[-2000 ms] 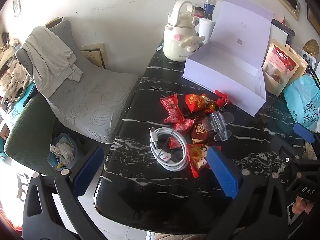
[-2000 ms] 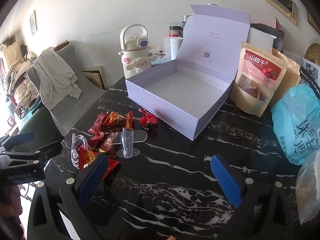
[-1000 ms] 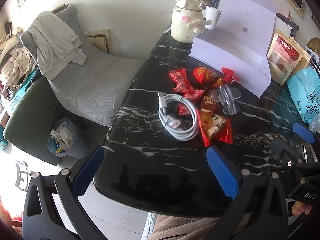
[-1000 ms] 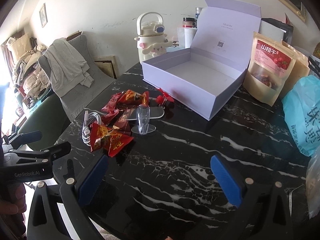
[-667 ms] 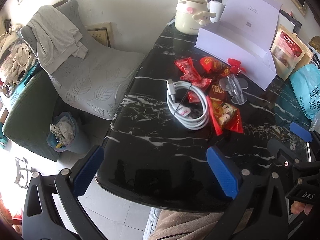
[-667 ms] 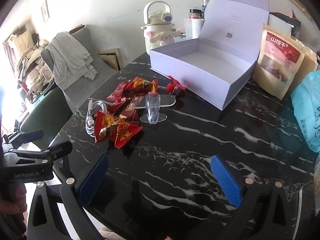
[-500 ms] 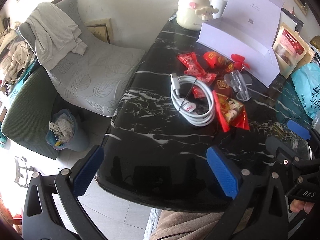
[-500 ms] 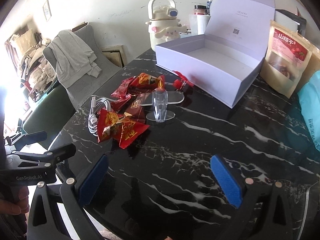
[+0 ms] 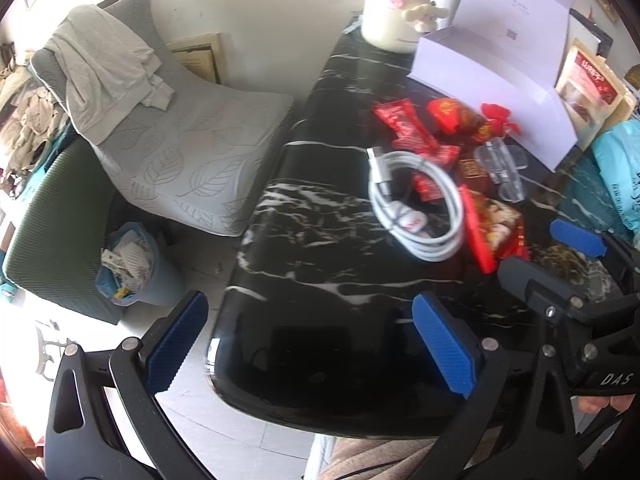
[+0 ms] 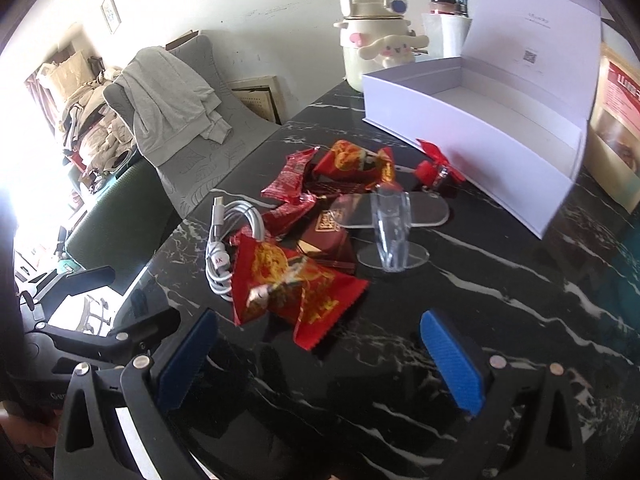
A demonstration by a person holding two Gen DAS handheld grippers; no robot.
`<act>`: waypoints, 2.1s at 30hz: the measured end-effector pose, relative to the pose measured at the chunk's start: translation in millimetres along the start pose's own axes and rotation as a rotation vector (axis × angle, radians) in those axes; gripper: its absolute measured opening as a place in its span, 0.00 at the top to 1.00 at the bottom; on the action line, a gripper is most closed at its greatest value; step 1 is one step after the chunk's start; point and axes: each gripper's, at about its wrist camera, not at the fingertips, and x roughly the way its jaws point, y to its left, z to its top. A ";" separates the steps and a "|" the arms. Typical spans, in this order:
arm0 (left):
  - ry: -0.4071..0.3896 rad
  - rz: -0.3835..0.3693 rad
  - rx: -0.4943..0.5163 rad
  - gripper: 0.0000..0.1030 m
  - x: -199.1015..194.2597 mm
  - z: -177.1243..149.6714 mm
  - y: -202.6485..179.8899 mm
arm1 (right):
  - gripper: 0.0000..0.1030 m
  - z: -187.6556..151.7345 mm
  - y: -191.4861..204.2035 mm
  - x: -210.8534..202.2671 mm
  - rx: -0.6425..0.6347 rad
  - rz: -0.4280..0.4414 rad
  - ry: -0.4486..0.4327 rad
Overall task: Organize objects
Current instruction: 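Grasp the red-gold candy packet with the right tool while the left tool approaches the white cable, then grasp the coiled white cable with the left tool while the right tool lifts the candy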
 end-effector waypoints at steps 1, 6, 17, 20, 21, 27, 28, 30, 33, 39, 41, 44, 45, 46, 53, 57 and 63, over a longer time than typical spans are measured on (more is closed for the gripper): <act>0.007 0.004 -0.002 0.01 2.3 1.0 3.0 | 0.01 1.1 1.2 2.1 -0.002 -0.005 0.000; 0.019 -0.003 -0.017 0.01 10.4 5.0 11.8 | 0.09 7.7 2.6 13.3 -0.001 0.004 0.019; -0.012 -0.096 -0.007 0.01 12.8 20.4 4.1 | 0.39 9.0 -1.4 15.9 -0.024 0.037 0.023; -0.023 -0.100 0.034 0.01 13.0 23.9 -7.8 | 0.41 5.5 -6.9 12.0 -0.020 0.028 0.023; -0.026 -0.100 0.052 0.01 13.8 25.2 -12.6 | 0.41 4.3 -8.9 10.3 -0.019 0.025 0.021; -0.028 -0.115 0.124 0.01 20.9 30.8 -34.4 | 0.41 -6.1 -21.6 -0.5 -0.013 -0.003 0.021; -0.028 -0.118 0.139 0.01 22.6 31.7 -38.8 | 0.41 -7.7 -23.0 -2.1 -0.014 -0.008 0.021; -0.027 -0.119 0.162 0.01 25.6 32.7 -46.0 | 0.41 -10.9 -25.6 -4.9 -0.018 -0.019 0.020; -0.029 -0.099 0.176 0.01 30.2 35.7 -55.5 | 0.41 -14.2 -28.8 -9.1 -0.018 -0.032 0.019; -0.039 -0.095 0.190 0.01 37.4 43.0 -62.3 | 0.41 -18.8 -37.9 -14.4 -0.014 -0.037 0.018; -0.035 -0.102 0.188 0.01 40.3 43.9 -62.3 | 0.41 -19.5 -40.4 -14.6 -0.008 -0.033 0.016; -0.030 -0.119 0.188 0.01 44.3 43.5 -62.1 | 0.41 -19.7 -43.2 -15.3 0.001 -0.033 0.013; -0.039 -0.122 0.192 0.03 43.8 43.2 -62.2 | 0.41 -19.5 -43.5 -15.3 0.002 -0.034 0.012; -0.047 -0.123 0.194 0.06 43.2 43.0 -62.2 | 0.41 -20.0 -44.4 -15.7 0.004 -0.035 0.011; -0.095 -0.144 0.173 0.37 33.8 40.1 -58.3 | 0.41 -21.7 -48.0 -18.1 0.011 -0.035 0.008; -0.083 -0.182 0.142 0.38 28.9 36.1 -54.5 | 0.41 -22.7 -50.4 -21.8 0.019 -0.027 -0.001; -0.085 -0.184 0.117 0.38 17.1 28.4 -52.2 | 0.41 -25.8 -49.8 -30.4 0.013 -0.027 -0.023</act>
